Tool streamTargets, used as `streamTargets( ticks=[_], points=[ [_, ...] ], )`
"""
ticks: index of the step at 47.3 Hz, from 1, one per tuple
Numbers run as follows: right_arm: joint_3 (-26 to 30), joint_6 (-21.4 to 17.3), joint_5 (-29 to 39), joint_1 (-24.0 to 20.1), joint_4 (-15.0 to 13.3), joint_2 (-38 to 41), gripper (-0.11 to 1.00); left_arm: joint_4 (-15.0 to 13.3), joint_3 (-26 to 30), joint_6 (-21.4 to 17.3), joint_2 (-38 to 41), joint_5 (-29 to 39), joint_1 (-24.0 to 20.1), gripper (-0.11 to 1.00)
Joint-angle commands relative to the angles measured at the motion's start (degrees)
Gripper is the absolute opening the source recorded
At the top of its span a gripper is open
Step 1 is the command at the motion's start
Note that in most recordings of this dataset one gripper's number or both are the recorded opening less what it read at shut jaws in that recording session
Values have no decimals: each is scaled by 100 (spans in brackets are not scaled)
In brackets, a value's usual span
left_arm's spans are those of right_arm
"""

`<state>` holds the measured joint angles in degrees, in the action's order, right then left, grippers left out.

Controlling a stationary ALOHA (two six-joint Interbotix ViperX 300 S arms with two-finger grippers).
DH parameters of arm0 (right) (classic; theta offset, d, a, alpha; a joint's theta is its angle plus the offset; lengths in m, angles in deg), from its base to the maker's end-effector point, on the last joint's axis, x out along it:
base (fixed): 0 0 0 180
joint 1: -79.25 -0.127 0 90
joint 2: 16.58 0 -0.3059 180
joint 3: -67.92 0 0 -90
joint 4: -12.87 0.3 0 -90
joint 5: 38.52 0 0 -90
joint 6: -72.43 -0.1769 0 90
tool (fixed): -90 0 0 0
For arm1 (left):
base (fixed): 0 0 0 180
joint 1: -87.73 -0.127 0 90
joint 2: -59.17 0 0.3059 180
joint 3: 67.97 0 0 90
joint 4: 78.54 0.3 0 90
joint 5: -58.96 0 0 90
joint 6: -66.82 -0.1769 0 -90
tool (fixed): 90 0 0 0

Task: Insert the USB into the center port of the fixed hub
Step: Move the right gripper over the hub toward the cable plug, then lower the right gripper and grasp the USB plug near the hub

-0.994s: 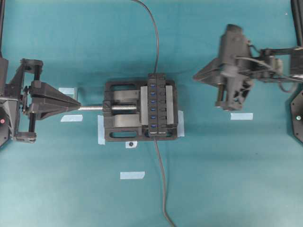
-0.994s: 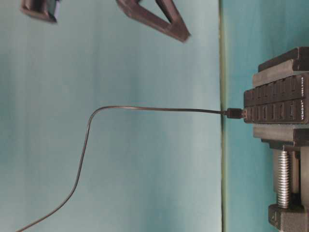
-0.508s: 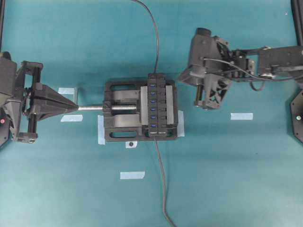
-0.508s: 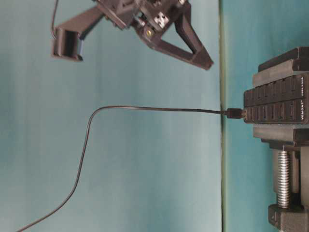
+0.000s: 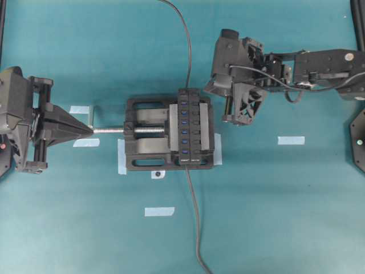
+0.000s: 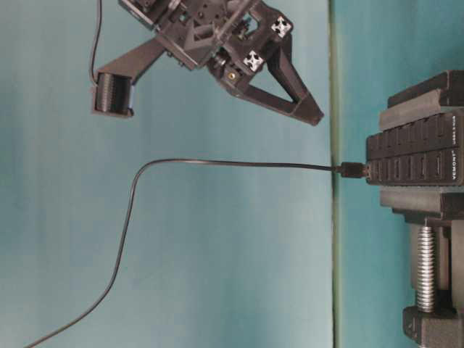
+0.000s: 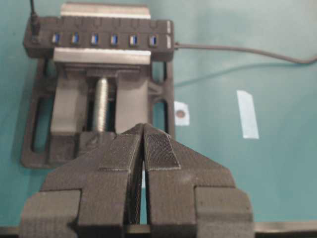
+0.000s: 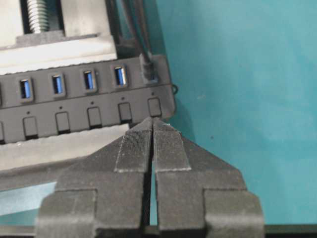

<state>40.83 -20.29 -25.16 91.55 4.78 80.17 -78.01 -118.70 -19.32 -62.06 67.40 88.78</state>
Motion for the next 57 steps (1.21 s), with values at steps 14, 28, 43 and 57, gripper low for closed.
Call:
streamTargets(
  ticks=[14, 28, 43, 57],
  points=[
    [141, 211, -475, 26, -9, 105, -1, 9, 114, 9, -26, -26, -9, 0],
    [167, 211, -615, 44, 0, 246, -1, 9, 114, 9, -26, -26, -9, 0],
    [167, 202, -826, 62, -9, 352, 0, 0, 105, 9, -26, -26, -9, 0],
    [246, 220, -870, 62, -9, 369, 7, 9, 114, 9, 0, -35, -9, 0]
  ],
)
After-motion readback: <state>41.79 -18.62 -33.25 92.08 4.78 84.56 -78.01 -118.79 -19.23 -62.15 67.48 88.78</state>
